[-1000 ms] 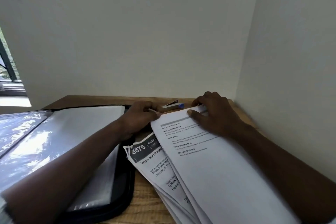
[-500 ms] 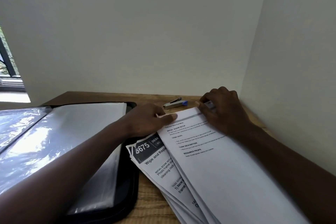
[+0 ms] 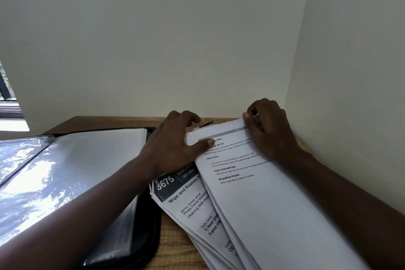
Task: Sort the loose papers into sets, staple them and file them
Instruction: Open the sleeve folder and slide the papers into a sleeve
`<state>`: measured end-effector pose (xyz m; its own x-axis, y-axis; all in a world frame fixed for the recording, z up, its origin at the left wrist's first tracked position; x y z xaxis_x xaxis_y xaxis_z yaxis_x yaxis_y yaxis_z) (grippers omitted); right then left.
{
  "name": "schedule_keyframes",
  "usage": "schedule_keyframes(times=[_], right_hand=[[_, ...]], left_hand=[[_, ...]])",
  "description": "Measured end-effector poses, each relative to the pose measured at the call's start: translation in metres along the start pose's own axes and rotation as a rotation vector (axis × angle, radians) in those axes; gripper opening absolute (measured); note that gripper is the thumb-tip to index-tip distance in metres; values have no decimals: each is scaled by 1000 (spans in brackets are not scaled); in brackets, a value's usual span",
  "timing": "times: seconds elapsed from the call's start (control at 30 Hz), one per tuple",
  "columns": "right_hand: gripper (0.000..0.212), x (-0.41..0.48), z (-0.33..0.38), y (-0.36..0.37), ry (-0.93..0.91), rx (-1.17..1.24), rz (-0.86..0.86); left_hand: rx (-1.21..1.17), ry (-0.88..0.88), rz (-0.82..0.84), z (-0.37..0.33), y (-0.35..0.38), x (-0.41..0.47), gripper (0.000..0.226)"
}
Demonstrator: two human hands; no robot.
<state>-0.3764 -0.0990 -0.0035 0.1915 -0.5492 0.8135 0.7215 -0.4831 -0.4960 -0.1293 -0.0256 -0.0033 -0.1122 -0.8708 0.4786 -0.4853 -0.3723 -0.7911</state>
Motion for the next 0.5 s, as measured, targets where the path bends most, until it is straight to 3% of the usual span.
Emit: schedule_keyframes(times=[0.1, 0.17, 0.23, 0.33, 0.4, 0.5], right_hand=[[15, 1, -1, -2, 23, 35, -36], [17, 2, -2, -5, 64, 59, -54], [16, 5, -2, -10, 124, 44, -88], [12, 11, -2, -22, 185, 23, -128], [22, 15, 1, -30, 250, 88, -155], [50, 24, 3, -46, 465, 227, -153]], left_hand=[[-151, -90, -10, -1, 2, 2, 48], [-383, -165, 32, -2, 3, 3, 44], [-616, -187, 149, -7, 3, 3, 33], [-720, -99, 328, -19, 3, -2, 22], [-784, -91, 338, -22, 1, -4, 23], [-877, -152, 194, -16, -9, 2, 22]])
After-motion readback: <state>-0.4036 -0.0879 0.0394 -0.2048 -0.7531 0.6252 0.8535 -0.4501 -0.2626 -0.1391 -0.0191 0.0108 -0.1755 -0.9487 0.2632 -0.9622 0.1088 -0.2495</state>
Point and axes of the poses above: each hand's wrist, its own x-axis towards the middle knuckle, its own y-axis out of the palm, z = x × y, the point moved 3 cm from there along x, towards the middle knuckle, and after that the axes turned 4 degrees about x, right-handed, at the moved point
